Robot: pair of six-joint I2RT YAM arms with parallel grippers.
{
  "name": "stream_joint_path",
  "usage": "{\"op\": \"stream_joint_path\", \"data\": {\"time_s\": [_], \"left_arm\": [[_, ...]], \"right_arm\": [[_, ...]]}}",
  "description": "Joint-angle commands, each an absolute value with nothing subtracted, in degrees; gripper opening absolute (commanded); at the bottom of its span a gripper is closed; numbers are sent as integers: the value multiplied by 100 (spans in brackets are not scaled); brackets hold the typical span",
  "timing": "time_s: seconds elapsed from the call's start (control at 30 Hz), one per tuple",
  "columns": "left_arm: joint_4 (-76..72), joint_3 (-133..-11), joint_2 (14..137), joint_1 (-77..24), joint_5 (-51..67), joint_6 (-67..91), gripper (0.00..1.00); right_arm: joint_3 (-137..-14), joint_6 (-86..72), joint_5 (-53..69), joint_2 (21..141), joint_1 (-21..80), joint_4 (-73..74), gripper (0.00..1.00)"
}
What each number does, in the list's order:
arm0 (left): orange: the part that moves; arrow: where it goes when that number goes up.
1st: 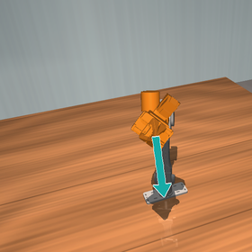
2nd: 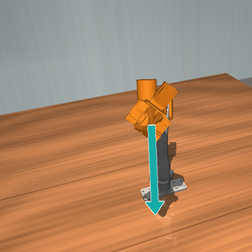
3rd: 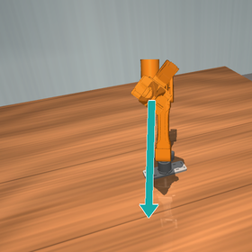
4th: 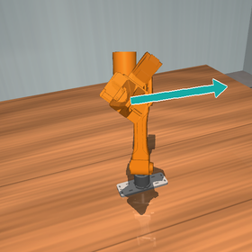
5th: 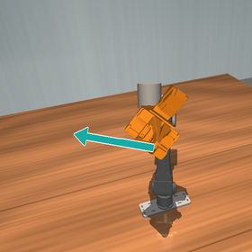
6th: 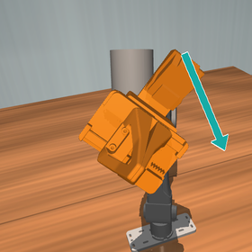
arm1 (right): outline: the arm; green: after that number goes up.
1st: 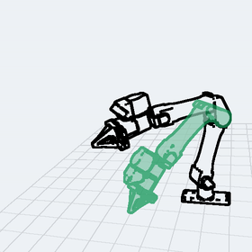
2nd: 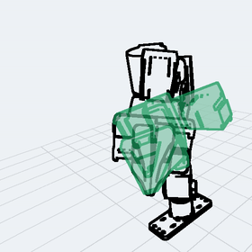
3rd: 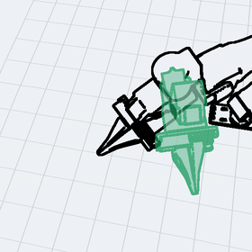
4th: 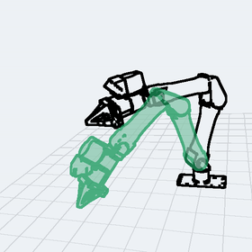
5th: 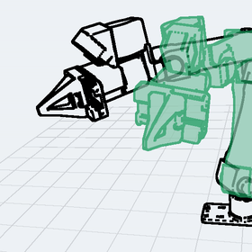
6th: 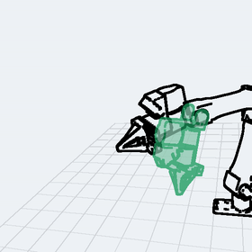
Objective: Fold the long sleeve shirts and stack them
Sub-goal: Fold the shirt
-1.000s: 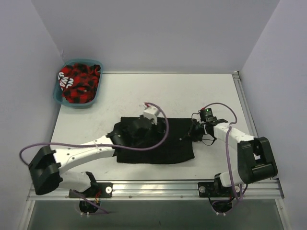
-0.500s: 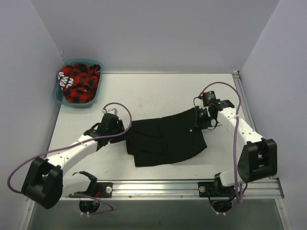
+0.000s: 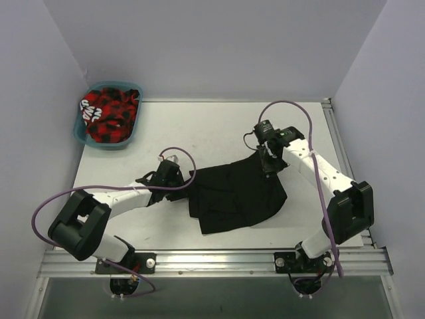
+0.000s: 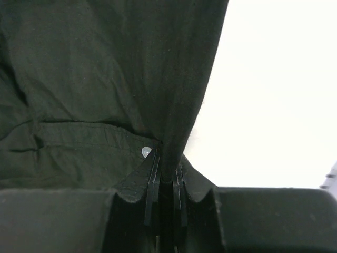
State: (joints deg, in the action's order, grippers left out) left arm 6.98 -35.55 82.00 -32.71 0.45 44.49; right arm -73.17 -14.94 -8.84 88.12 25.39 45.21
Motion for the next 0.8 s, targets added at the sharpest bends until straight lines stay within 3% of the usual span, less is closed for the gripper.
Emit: {"op": "stream_joint_path", "data": {"time_s": [0.0, 0.3, 0.77], "left_arm": [[335, -3560, 8420, -3532, 44, 4833, 31], [88, -3410, 8403, -3849, 44, 5273, 25], [-1116, -2128, 7585, -3867, -141, 6591, 25]], "right_arm": [[-7768, -1573, -2230, 9008, 2943, 5290, 0], [-8946, -2345, -4445, 10079, 4524, 6783, 0], [-10195, -3216, -4693, 11970, 6265, 7356, 4]]}}
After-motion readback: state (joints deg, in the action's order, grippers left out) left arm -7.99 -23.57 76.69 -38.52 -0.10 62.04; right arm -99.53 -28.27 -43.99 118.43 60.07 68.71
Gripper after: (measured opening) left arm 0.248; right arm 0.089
